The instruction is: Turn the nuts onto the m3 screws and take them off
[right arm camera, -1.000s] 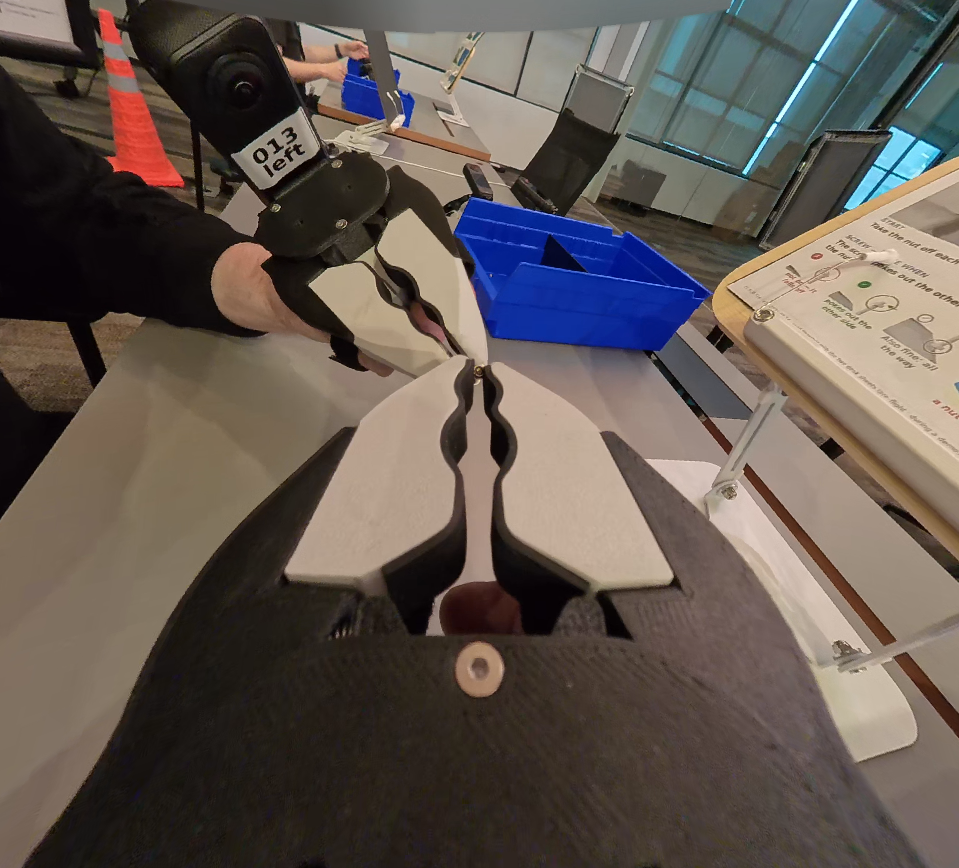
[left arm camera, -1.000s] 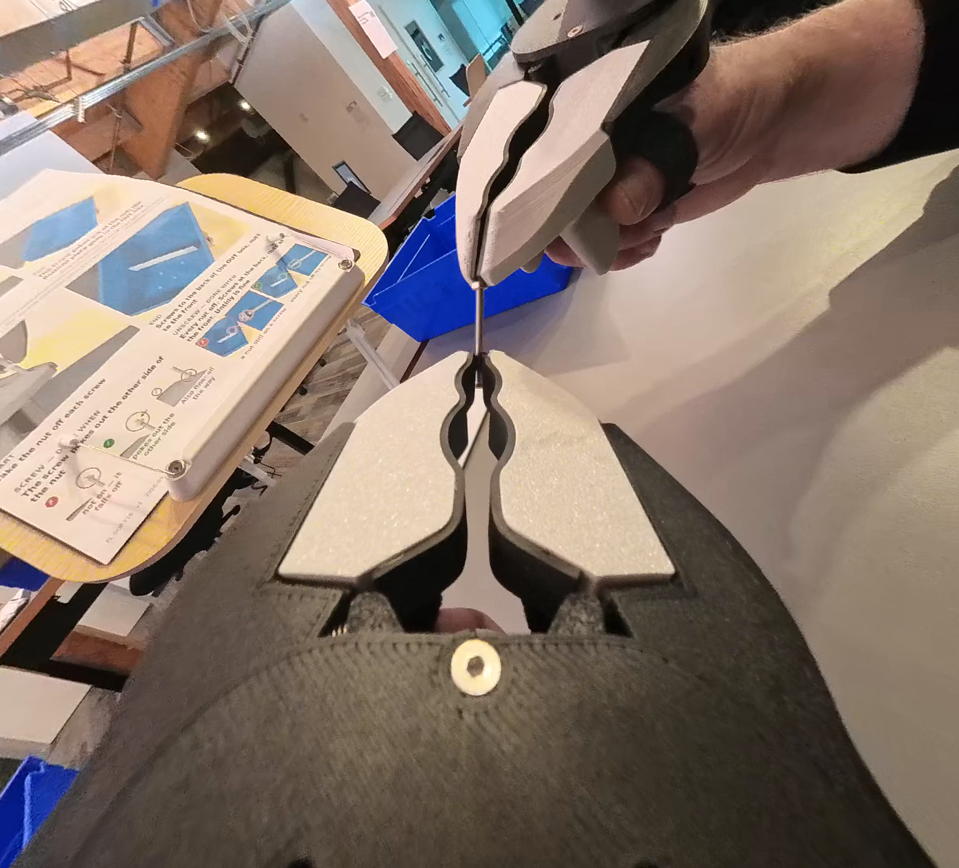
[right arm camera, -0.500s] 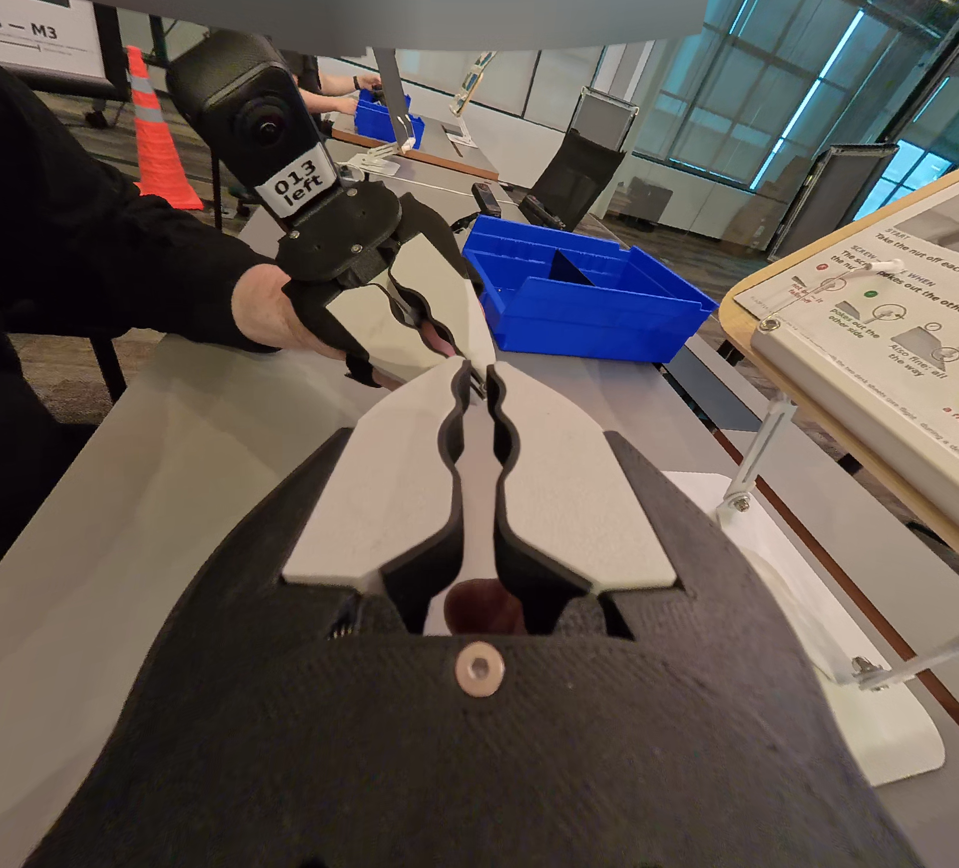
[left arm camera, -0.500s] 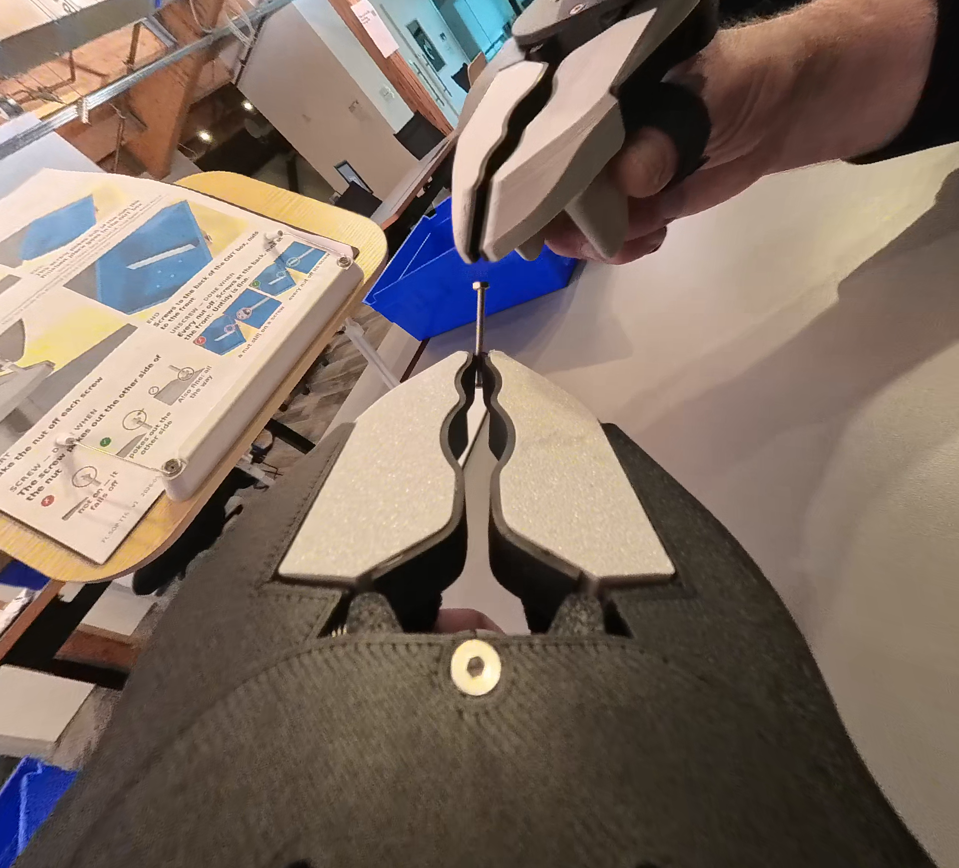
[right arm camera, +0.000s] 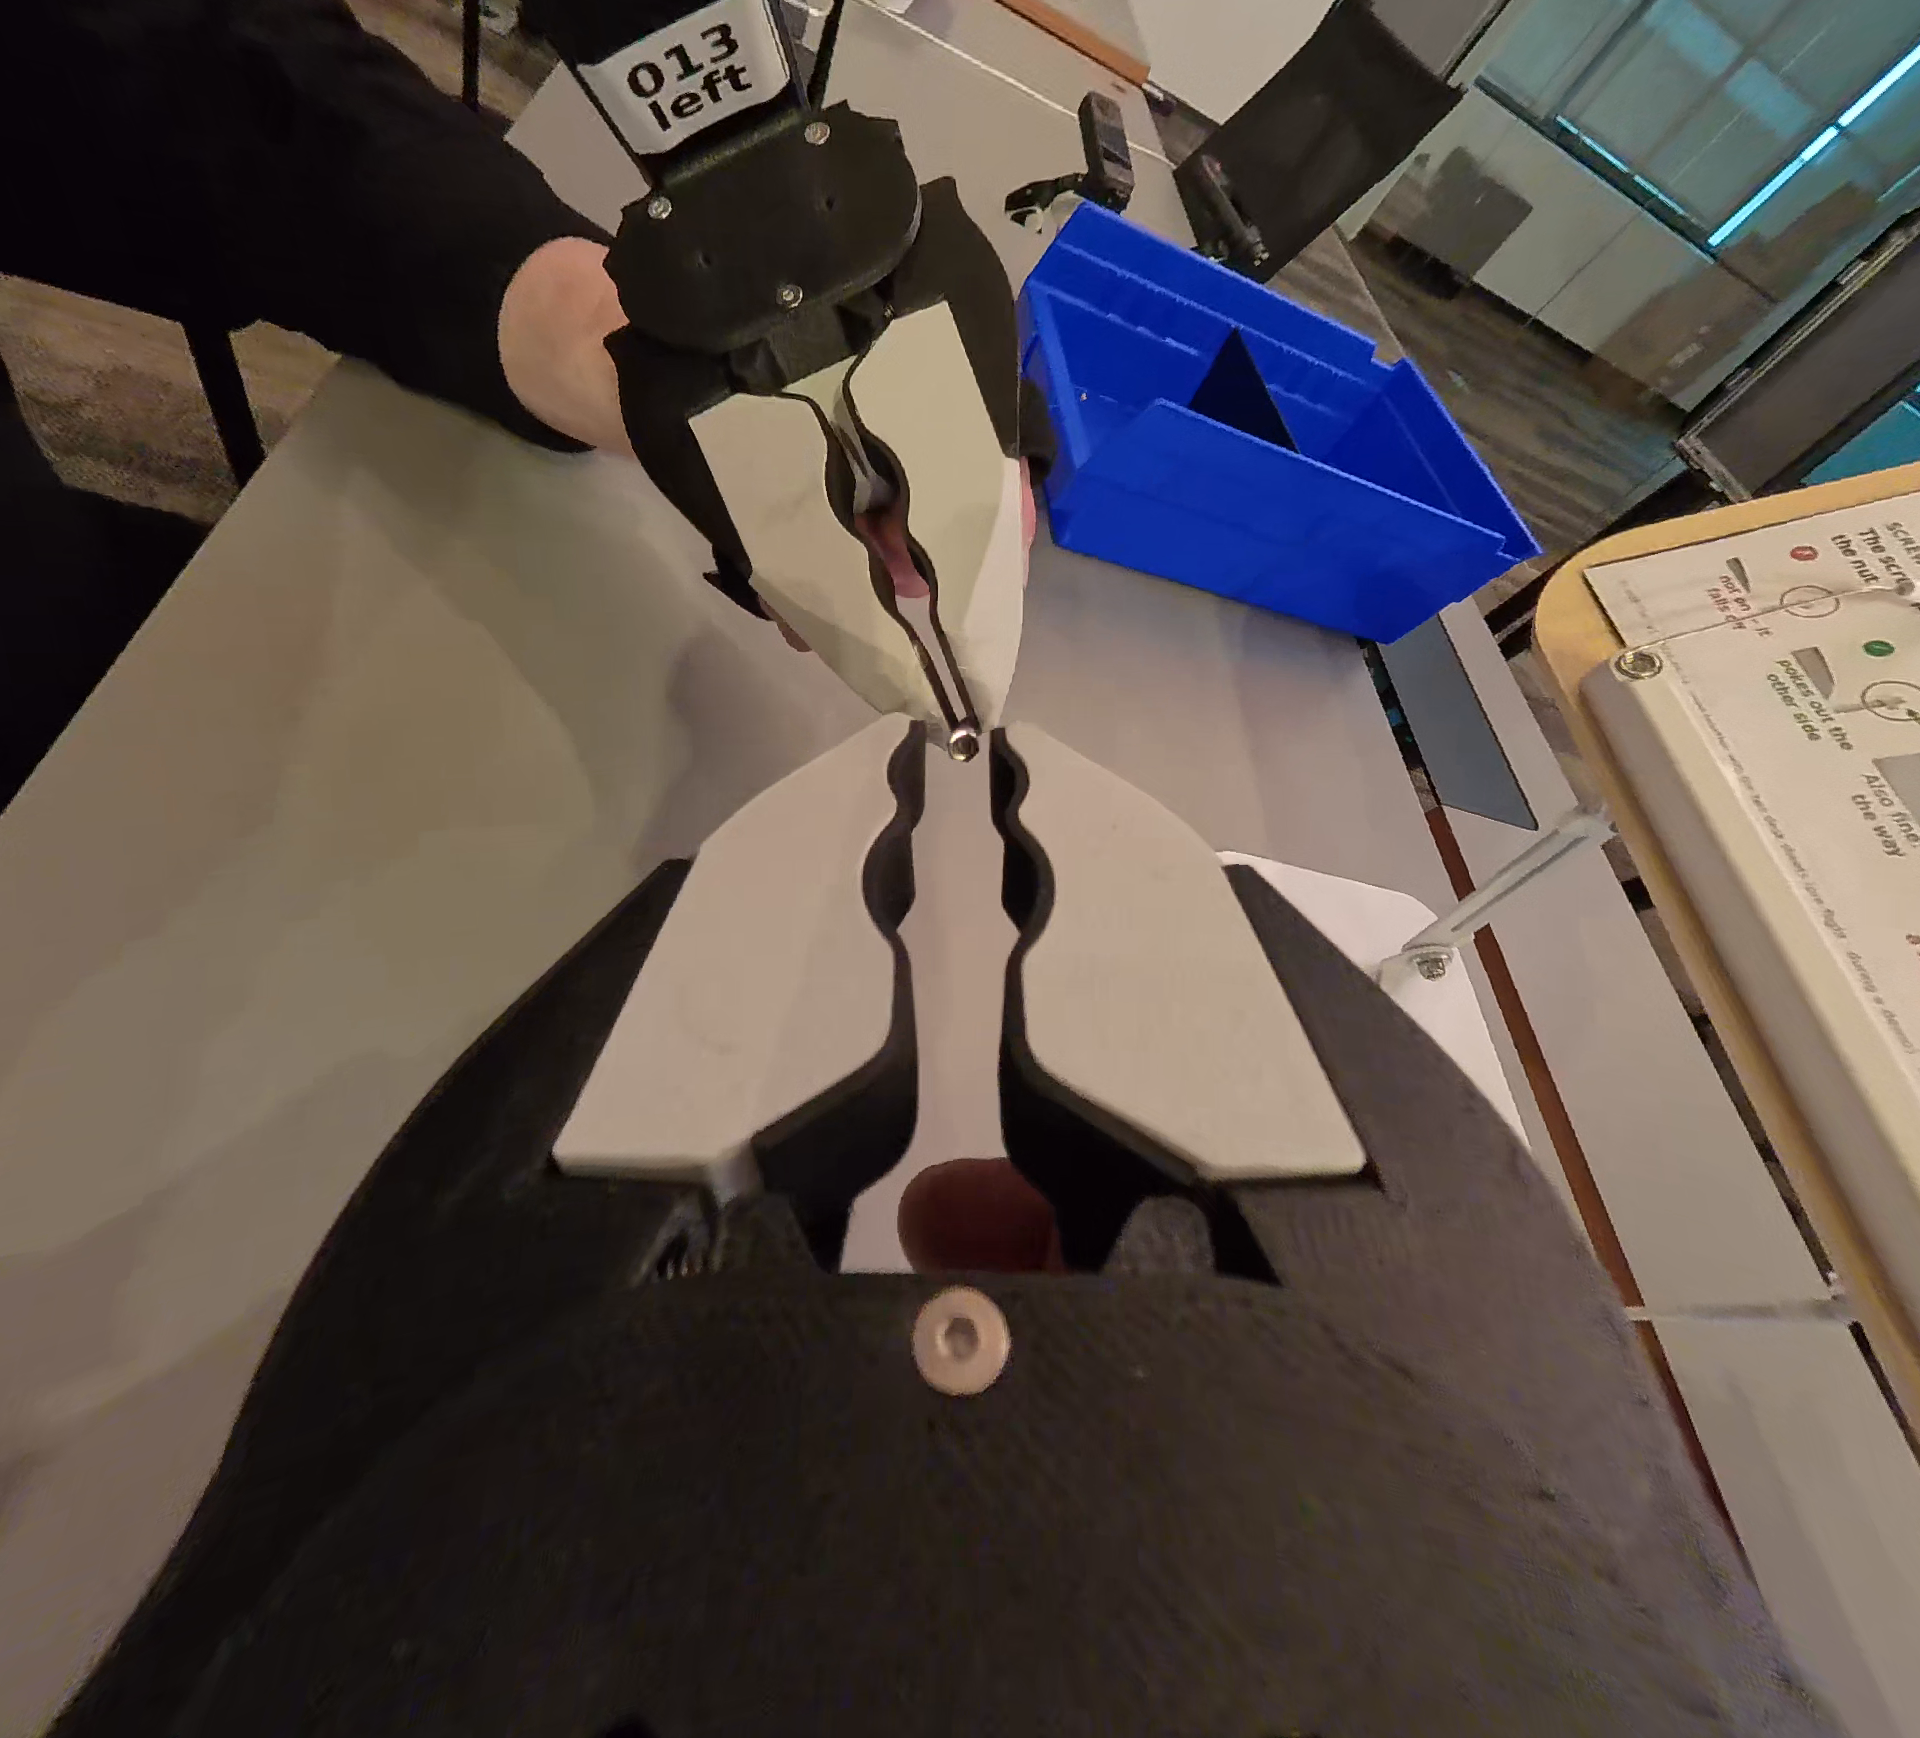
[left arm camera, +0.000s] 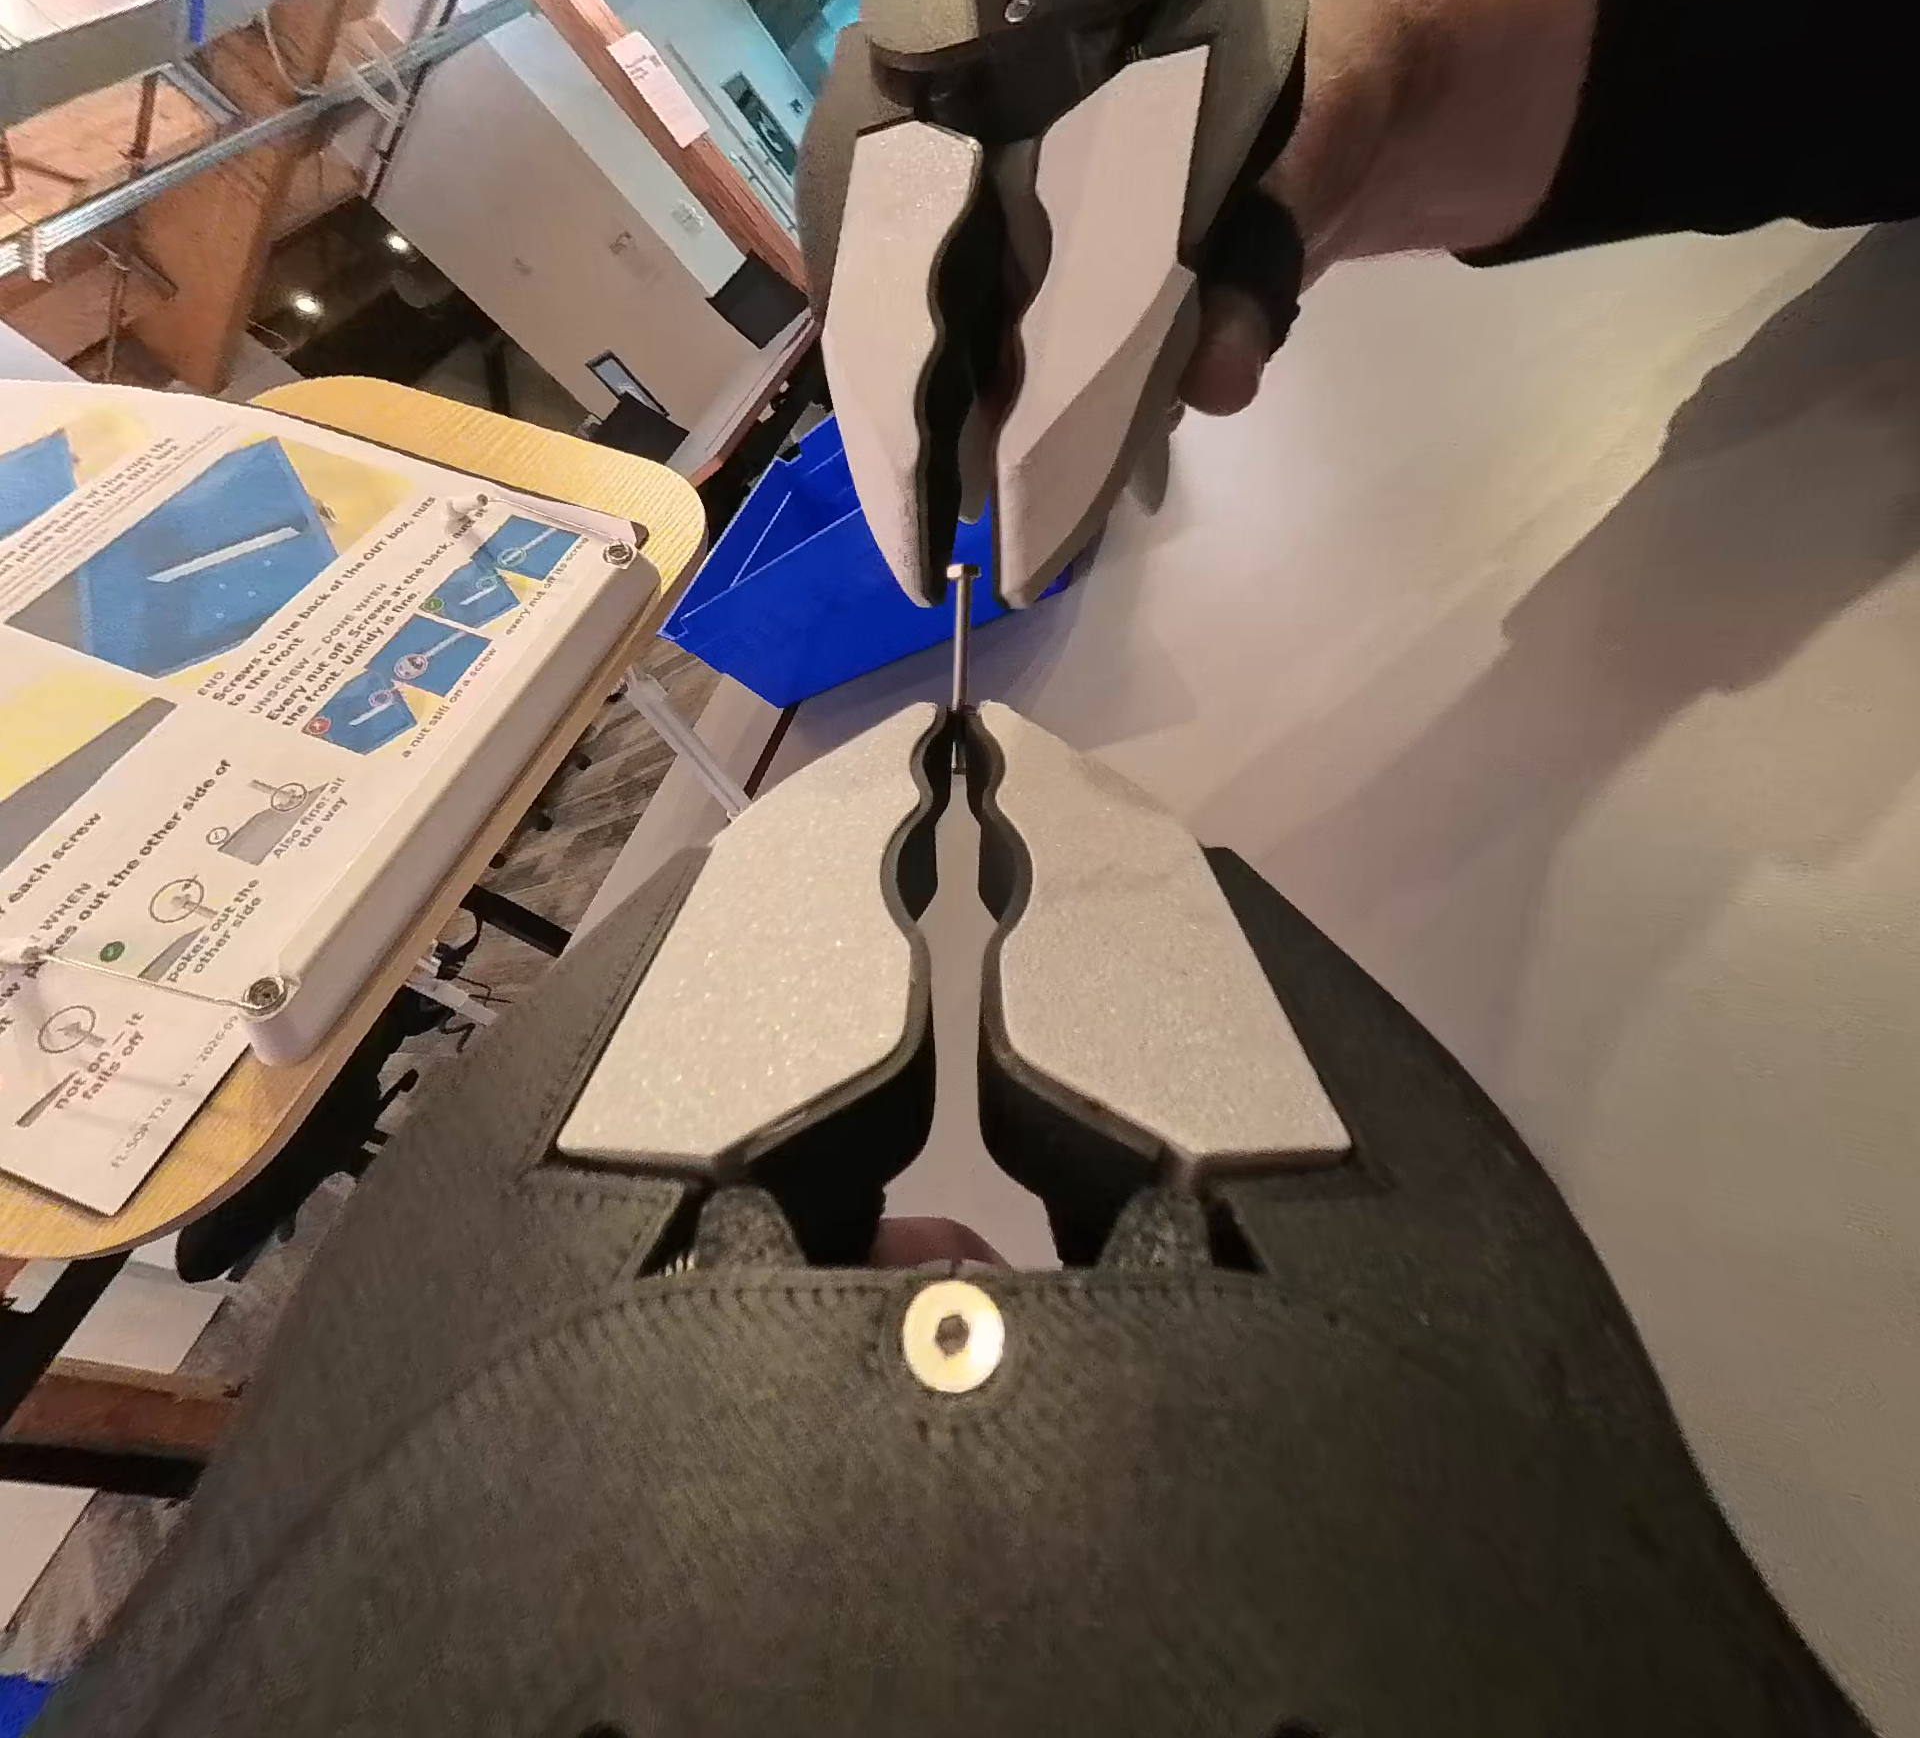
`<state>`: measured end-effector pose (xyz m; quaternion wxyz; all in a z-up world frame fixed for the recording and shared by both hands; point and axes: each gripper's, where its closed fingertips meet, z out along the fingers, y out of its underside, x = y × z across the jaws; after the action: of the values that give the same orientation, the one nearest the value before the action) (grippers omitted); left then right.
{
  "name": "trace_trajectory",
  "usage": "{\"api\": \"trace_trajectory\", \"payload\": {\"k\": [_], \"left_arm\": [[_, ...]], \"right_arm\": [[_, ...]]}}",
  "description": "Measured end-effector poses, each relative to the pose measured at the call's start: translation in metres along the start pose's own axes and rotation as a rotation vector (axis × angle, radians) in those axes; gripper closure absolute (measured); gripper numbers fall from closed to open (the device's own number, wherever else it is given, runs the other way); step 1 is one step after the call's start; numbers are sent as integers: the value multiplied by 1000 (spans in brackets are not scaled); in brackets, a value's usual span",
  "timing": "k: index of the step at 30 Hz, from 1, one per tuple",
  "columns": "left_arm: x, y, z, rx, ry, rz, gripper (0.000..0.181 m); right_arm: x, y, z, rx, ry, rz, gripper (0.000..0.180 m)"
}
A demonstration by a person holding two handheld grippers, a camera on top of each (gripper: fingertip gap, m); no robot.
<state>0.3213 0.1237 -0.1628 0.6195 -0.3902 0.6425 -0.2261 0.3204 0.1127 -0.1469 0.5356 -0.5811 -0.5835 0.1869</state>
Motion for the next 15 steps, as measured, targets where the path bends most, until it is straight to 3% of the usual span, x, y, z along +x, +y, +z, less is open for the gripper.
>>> {"api": "trace_trajectory", "payload": {"k": [9, 15], "left_arm": [[-2, 0, 0, -8, -21, 20, 179], [-11, 0, -1, -52, -129, 107, 179]], "right_arm": [[1, 0, 0, 5, 3, 14, 174], [10, -3, 1, 79, 84, 118, 174]]}}
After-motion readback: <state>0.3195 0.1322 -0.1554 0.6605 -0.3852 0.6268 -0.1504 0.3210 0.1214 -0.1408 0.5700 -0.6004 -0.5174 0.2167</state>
